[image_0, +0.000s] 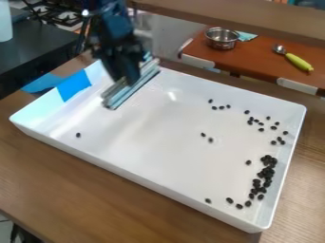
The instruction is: Sweep into pile
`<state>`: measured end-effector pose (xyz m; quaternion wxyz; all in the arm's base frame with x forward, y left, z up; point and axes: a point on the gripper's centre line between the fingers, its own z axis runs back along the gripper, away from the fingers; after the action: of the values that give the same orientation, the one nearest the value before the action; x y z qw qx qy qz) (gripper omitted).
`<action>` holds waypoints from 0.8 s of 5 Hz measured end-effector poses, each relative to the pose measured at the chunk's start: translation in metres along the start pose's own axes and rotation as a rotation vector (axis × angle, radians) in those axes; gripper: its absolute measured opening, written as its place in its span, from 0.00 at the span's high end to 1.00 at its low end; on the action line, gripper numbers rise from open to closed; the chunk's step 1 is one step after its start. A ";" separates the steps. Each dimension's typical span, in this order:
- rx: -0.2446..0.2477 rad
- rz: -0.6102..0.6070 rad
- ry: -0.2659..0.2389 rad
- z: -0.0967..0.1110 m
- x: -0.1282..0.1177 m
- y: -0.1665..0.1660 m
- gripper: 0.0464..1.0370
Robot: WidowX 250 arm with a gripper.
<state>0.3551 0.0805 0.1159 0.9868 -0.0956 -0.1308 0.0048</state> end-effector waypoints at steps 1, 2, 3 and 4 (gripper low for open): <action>0.096 0.024 -0.025 -0.001 -0.002 0.058 0.72; 0.149 0.023 -0.015 -0.008 0.000 0.083 0.72; 0.193 0.031 -0.004 -0.017 0.002 0.096 0.72; 0.215 0.047 0.010 -0.018 0.000 0.099 0.72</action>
<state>0.3615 0.1742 0.0796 0.9916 0.0076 -0.1221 0.0416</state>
